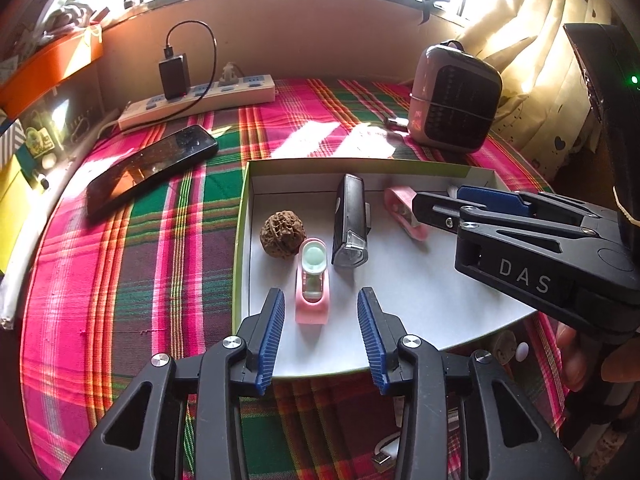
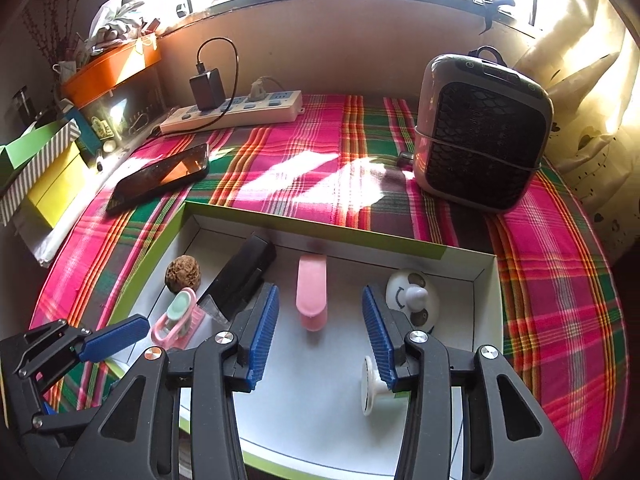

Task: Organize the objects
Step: 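Withdraw both tools from the tray toward the white cable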

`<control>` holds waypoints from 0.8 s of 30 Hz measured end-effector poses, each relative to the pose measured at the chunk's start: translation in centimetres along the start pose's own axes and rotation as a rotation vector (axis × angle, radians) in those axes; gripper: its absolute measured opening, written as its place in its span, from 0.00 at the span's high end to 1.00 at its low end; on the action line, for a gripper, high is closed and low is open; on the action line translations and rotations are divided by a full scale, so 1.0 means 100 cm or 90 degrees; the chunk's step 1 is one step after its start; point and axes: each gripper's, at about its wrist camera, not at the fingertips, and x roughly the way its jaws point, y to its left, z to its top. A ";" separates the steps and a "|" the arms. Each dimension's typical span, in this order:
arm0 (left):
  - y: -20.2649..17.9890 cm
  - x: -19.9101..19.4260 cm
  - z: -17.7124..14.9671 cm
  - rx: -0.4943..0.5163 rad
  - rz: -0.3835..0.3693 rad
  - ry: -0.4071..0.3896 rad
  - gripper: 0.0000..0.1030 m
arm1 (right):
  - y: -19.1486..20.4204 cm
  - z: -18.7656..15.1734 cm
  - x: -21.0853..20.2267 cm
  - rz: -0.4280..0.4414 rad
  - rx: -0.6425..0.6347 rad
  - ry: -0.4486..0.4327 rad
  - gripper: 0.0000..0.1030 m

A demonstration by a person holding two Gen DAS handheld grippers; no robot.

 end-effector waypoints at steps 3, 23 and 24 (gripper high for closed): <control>0.001 -0.007 -0.002 -0.004 0.001 -0.009 0.64 | 0.000 -0.003 -0.009 0.001 0.001 -0.009 0.56; 0.002 -0.049 -0.031 -0.015 -0.016 -0.051 0.63 | -0.002 -0.046 -0.061 -0.010 0.004 -0.061 0.53; 0.002 -0.050 -0.033 -0.017 -0.019 -0.051 0.63 | -0.002 -0.048 -0.062 -0.012 0.005 -0.062 0.53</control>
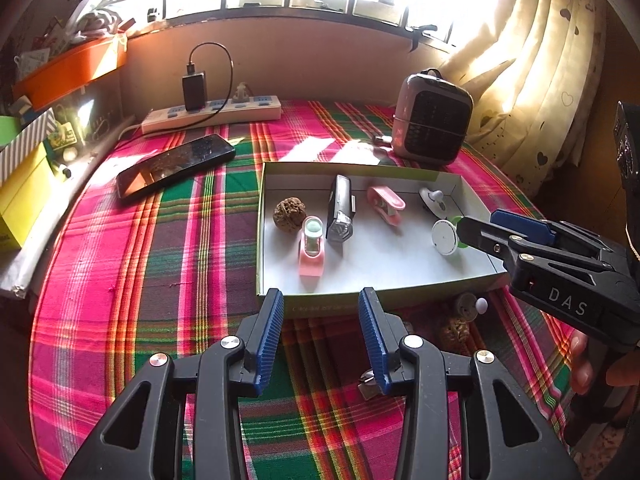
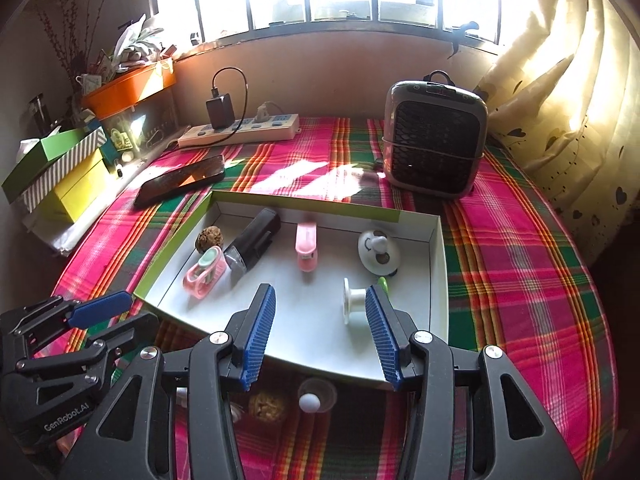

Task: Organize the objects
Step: 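Withdraw both tools from the tray toward the white cable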

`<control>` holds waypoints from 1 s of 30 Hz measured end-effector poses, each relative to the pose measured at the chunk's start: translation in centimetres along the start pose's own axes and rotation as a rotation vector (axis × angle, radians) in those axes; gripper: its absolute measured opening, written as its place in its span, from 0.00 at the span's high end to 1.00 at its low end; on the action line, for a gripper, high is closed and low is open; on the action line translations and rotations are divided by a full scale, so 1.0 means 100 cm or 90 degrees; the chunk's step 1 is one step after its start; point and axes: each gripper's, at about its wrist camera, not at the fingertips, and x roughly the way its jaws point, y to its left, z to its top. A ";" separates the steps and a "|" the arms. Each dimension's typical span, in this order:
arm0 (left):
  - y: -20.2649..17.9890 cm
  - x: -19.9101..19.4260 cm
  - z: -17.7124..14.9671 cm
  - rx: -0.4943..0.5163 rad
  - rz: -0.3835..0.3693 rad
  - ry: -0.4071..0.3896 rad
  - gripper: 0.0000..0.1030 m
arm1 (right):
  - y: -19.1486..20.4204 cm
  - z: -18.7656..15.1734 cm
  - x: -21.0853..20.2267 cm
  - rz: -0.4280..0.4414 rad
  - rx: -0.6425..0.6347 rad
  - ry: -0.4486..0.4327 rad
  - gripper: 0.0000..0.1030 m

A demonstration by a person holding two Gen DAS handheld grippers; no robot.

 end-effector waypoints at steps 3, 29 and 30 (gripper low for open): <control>0.000 -0.002 -0.005 -0.003 -0.007 0.005 0.63 | -0.002 -0.008 -0.006 -0.007 0.005 -0.004 0.53; -0.023 0.015 -0.035 0.077 -0.098 0.060 0.59 | -0.021 -0.058 -0.035 -0.027 0.057 -0.010 0.53; -0.025 0.014 -0.035 0.085 -0.102 0.058 0.59 | -0.022 -0.059 -0.035 -0.029 0.057 -0.009 0.53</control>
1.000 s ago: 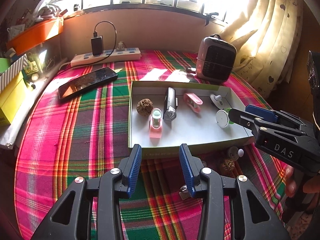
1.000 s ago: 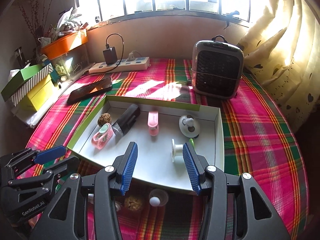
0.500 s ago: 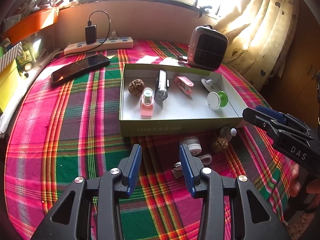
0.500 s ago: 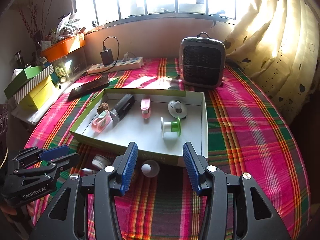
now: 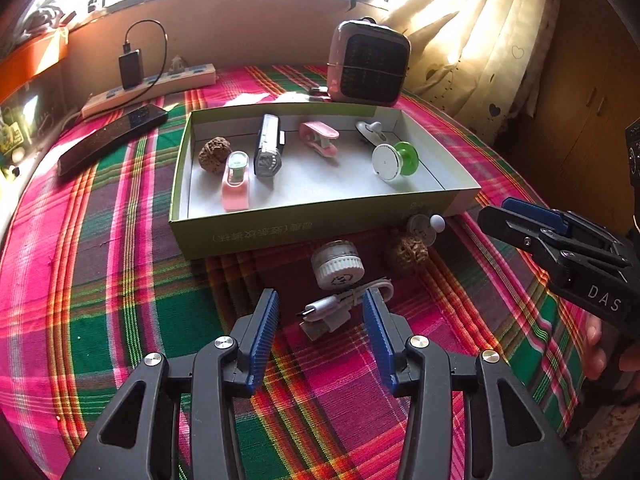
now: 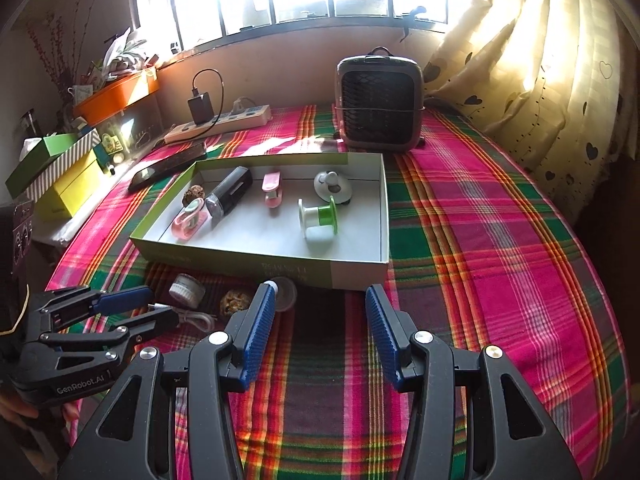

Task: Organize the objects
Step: 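Withdraw both tools from the tray toward the white cable, then grasp the white USB cable with the left tool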

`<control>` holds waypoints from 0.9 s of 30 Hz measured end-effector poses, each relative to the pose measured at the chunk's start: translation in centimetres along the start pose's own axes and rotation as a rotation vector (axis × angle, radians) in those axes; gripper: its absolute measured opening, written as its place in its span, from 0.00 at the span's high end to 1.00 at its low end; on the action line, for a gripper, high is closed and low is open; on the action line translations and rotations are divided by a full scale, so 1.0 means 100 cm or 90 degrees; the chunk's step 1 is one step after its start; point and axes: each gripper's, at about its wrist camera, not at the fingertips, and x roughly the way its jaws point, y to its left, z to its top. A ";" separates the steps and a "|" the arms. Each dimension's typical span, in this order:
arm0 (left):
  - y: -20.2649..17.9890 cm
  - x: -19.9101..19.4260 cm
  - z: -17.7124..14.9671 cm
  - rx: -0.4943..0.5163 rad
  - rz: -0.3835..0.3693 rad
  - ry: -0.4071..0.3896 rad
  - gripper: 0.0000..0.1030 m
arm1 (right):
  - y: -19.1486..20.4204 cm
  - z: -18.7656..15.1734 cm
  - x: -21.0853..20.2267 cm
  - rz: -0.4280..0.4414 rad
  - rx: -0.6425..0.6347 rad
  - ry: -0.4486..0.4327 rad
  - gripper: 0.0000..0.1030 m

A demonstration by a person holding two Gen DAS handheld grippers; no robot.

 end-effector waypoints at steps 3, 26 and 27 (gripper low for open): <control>-0.005 0.004 0.000 0.020 -0.009 0.007 0.59 | -0.001 -0.001 -0.001 -0.004 0.003 0.001 0.53; -0.026 0.009 -0.002 0.067 -0.026 0.019 0.59 | 0.007 -0.012 0.006 0.007 0.004 0.029 0.53; -0.026 0.010 -0.001 0.060 -0.024 0.020 0.59 | 0.007 -0.012 0.006 0.008 0.005 0.030 0.53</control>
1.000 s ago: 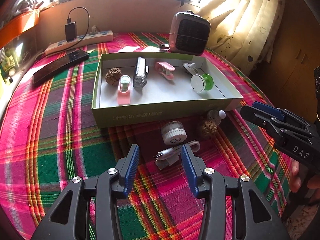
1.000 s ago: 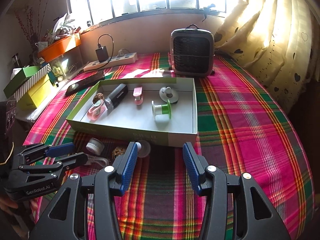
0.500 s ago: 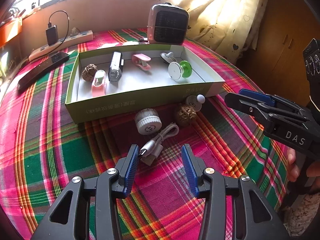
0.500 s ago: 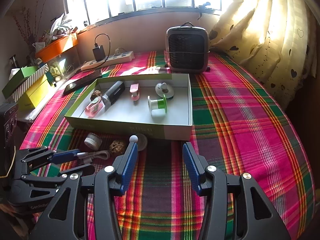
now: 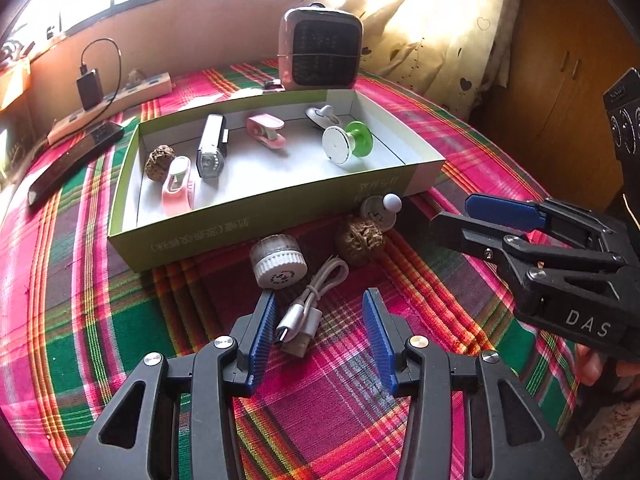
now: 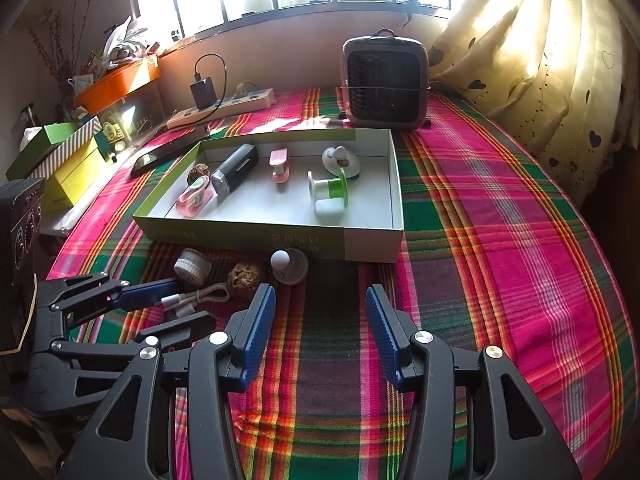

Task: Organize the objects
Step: 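Grasp the white USB cable with the left tool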

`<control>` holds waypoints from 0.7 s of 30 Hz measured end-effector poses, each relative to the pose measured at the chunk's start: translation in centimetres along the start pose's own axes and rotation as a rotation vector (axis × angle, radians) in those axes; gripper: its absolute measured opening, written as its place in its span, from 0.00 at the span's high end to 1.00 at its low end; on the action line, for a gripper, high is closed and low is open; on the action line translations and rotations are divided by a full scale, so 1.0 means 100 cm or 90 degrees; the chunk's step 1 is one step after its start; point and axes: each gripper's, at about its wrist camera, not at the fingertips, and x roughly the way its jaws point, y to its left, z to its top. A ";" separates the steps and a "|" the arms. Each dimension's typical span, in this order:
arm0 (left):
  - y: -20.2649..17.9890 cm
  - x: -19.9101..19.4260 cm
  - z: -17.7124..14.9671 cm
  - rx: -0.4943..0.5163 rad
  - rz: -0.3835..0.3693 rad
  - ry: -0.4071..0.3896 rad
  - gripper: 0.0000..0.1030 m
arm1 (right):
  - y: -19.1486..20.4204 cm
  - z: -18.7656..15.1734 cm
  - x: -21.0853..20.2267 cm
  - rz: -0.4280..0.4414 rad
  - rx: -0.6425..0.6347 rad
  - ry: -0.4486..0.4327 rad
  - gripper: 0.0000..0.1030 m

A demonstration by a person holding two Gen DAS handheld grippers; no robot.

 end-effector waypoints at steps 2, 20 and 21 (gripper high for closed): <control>-0.002 0.001 0.000 -0.001 0.013 -0.002 0.62 | 0.000 -0.001 0.000 0.003 0.000 0.001 0.53; 0.007 -0.010 -0.013 -0.033 0.052 -0.015 0.83 | 0.010 -0.004 0.008 0.028 -0.009 0.019 0.53; 0.009 -0.011 -0.015 -0.036 0.053 -0.016 0.83 | 0.012 -0.004 0.009 0.032 -0.011 0.020 0.53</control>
